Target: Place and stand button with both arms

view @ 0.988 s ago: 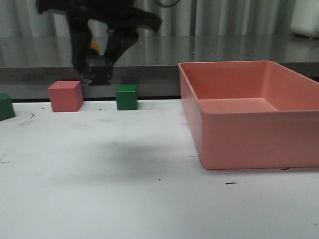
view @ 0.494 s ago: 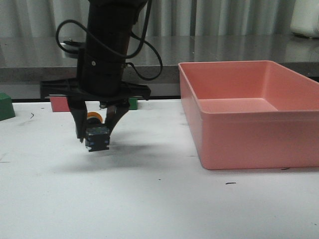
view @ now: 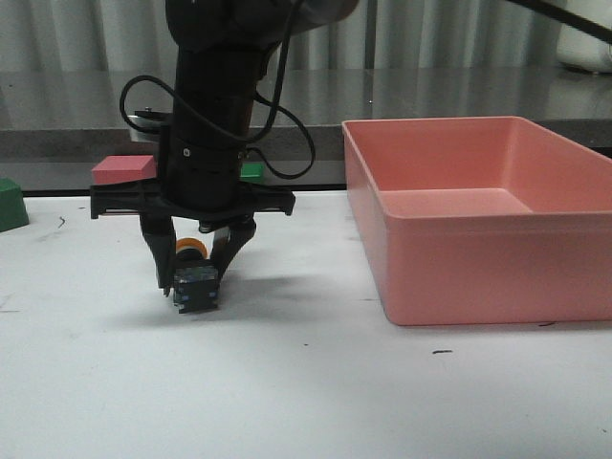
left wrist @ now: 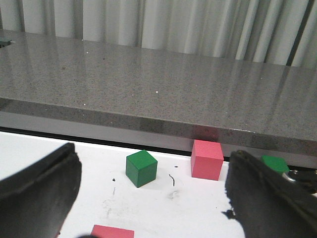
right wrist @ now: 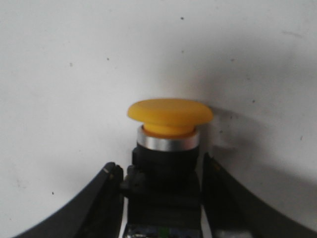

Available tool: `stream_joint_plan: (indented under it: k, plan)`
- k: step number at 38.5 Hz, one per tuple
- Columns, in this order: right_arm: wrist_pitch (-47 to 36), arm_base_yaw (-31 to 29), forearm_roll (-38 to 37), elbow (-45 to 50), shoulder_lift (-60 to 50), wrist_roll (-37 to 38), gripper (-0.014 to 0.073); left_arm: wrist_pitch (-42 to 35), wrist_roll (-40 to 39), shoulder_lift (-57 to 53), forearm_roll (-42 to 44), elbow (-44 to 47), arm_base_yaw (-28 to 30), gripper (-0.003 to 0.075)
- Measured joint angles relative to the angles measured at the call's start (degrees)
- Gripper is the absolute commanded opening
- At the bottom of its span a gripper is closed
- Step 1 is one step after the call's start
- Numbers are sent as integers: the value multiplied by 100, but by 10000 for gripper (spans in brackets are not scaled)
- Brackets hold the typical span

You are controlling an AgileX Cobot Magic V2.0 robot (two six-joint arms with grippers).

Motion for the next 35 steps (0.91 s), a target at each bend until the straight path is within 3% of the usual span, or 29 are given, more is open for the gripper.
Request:
stream_joint_plan:
  k: [4,20,33,35]
  plan:
    - [0,0,0,0,-38,0,421,0,0,0,0,0,0,564]
    - [227,0,0,-40,-299,0,403,0,0,0,0,0,0,564]
    - [506,0,10,-394,-1212,-222,-69,0,0,0,0,0,0,564]
    - [560,0,10,-402,-1271,-225,-62,0,0,0,0,0,0,564]
